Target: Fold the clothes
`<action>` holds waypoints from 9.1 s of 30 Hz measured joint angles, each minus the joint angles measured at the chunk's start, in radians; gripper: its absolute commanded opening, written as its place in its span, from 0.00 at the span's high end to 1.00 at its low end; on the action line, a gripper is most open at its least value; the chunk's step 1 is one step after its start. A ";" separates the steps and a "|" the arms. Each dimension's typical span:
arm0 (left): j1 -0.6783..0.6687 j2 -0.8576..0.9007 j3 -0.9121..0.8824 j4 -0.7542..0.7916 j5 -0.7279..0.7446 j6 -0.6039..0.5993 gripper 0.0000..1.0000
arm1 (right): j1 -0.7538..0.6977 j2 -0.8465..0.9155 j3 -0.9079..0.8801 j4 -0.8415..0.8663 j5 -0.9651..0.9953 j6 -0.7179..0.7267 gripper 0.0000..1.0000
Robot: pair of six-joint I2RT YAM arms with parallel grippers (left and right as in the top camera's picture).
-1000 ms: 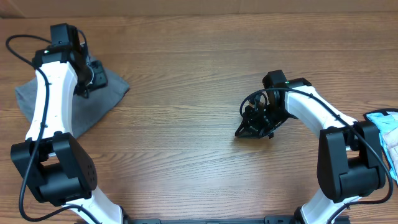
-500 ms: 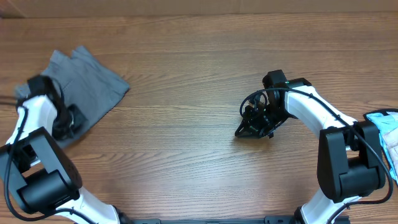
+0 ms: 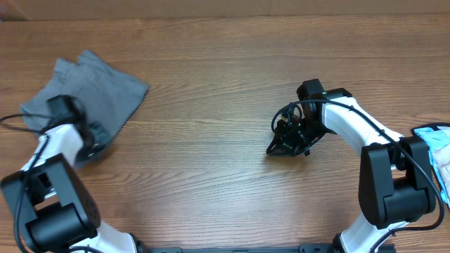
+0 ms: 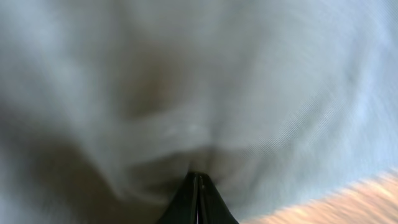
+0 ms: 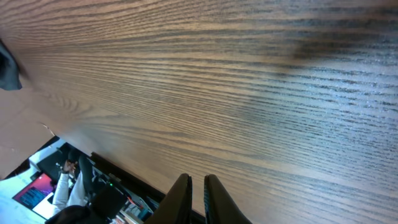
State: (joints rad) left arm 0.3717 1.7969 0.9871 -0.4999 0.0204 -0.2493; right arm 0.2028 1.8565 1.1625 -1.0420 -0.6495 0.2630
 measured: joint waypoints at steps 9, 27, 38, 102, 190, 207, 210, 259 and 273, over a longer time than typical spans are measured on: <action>-0.234 0.010 -0.014 0.108 0.138 -0.139 0.95 | 0.000 0.000 0.000 0.001 0.002 -0.002 0.89; -0.207 0.042 0.327 -0.256 0.046 -0.011 0.61 | 0.000 0.000 0.000 -0.014 0.003 -0.002 0.88; -0.104 0.116 0.327 -0.178 -0.052 0.108 0.96 | 0.000 0.000 0.000 -0.016 0.026 -0.002 0.87; -0.216 0.366 0.503 0.053 -0.020 0.213 0.94 | 0.000 0.000 0.001 -0.065 0.029 0.024 0.87; -0.082 0.311 0.486 -0.540 -0.110 0.020 0.95 | 0.000 0.000 0.001 -0.047 0.092 -0.008 0.86; -0.142 0.163 0.949 -0.985 0.122 0.191 0.00 | -0.020 -0.077 0.246 -0.018 0.107 -0.021 0.81; -0.179 0.007 0.966 -0.995 0.122 0.195 0.00 | -0.020 -0.174 0.344 -0.016 0.122 -0.020 0.74; -0.228 -0.472 0.962 -1.146 0.051 0.153 0.00 | -0.019 -0.761 0.368 0.153 0.426 -0.122 0.00; -0.228 -0.426 0.960 -1.146 0.050 0.151 0.00 | -0.038 -1.289 -0.501 0.710 0.465 -0.178 0.00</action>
State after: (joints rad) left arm 0.1436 1.3708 1.9472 -1.6463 0.0704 -0.0978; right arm 0.1650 0.5674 0.6617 -0.3317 -0.1841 0.0853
